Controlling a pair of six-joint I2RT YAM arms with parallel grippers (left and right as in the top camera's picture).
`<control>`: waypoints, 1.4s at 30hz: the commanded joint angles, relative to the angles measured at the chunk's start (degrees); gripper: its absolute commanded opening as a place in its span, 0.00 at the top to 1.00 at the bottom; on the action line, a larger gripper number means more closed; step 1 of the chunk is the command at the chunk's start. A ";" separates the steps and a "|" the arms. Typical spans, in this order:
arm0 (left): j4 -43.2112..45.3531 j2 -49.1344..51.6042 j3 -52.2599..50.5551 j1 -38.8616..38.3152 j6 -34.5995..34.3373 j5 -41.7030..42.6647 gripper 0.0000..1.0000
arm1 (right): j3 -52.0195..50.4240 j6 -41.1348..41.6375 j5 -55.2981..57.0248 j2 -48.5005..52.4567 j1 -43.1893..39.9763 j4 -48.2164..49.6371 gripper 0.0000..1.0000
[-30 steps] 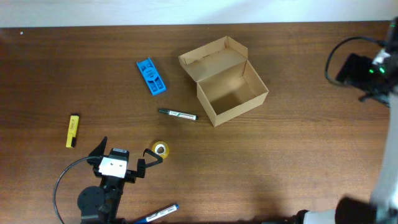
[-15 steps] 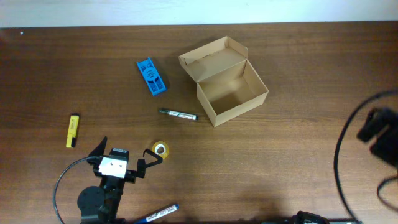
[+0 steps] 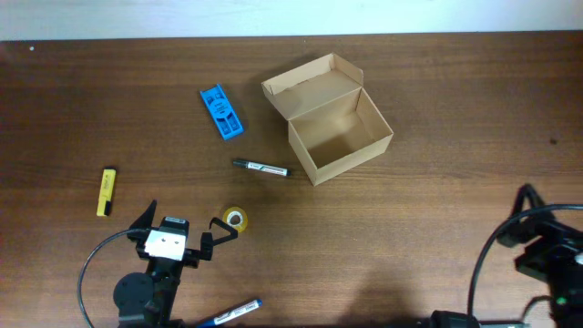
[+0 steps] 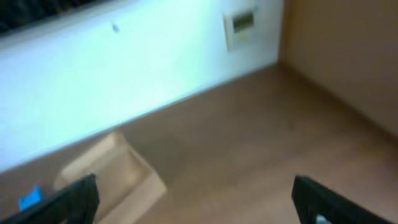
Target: Pack container
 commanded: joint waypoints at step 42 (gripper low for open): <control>-0.07 0.00 -0.28 -0.24 -0.31 -0.33 0.00 | -75.84 5.40 -1.16 -35.06 6.19 48.30 0.01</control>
